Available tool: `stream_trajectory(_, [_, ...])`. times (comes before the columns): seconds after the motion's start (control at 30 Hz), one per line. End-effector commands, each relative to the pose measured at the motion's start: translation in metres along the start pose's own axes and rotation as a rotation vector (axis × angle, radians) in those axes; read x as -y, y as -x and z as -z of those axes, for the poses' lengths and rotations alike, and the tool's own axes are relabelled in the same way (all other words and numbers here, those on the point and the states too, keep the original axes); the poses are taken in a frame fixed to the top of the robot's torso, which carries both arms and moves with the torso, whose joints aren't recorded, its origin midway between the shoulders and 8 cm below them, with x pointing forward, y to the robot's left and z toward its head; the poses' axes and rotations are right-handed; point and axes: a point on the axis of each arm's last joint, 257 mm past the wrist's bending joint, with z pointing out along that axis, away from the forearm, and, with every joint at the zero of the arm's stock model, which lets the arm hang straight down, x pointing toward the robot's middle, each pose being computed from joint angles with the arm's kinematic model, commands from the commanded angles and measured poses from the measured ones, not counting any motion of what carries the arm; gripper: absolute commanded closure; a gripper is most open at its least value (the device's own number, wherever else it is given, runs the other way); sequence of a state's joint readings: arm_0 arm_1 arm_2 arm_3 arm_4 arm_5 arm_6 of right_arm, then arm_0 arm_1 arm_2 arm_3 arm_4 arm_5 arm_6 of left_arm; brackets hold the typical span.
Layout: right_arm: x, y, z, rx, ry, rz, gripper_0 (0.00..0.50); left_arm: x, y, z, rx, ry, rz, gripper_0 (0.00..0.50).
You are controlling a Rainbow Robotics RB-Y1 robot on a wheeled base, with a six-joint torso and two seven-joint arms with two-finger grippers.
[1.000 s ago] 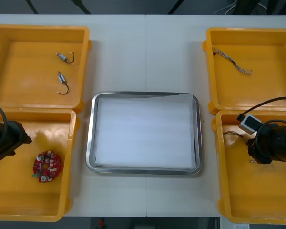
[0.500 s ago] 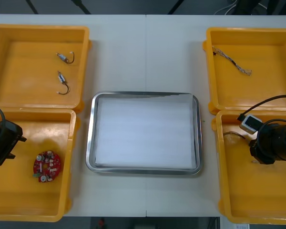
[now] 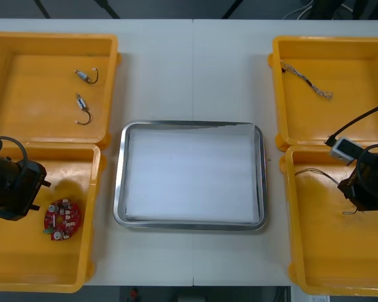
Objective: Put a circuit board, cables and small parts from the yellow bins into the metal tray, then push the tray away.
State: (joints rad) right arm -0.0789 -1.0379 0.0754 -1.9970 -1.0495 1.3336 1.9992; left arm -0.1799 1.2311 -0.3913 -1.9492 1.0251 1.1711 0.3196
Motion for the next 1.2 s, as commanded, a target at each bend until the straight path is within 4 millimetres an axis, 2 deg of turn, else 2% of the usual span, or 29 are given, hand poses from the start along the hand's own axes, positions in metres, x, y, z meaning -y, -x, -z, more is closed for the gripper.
stream_trajectory(0.03, [0.014, 0.015, 0.036, 0.030, -0.026, 0.022, 0.500, 0.012, 0.007, 0.017, 0.013, -0.027, -0.048, 0.000])
stream_trajectory(0.53, [0.009, 0.023, 0.090, -0.003, -0.004, 0.005, 0.500, 0.011, -0.009, 0.016, -0.050, -0.025, 0.036, 0.000])
stream_trajectory(0.8, [0.005, 0.037, 0.106, -0.012, 0.019, -0.042, 0.500, 0.010, -0.012, 0.011, -0.069, -0.051, 0.055, 0.000])
stream_trajectory(1.07, [-0.002, 0.046, 0.117, -0.028, 0.048, -0.179, 0.500, -0.009, -0.001, 0.012, -0.026, 0.010, 0.009, 0.000])
stream_trajectory(1.2, [-0.005, 0.053, 0.118, -0.029, 0.052, -0.241, 0.500, -0.016, -0.003, 0.013, -0.023, 0.033, -0.006, 0.000])
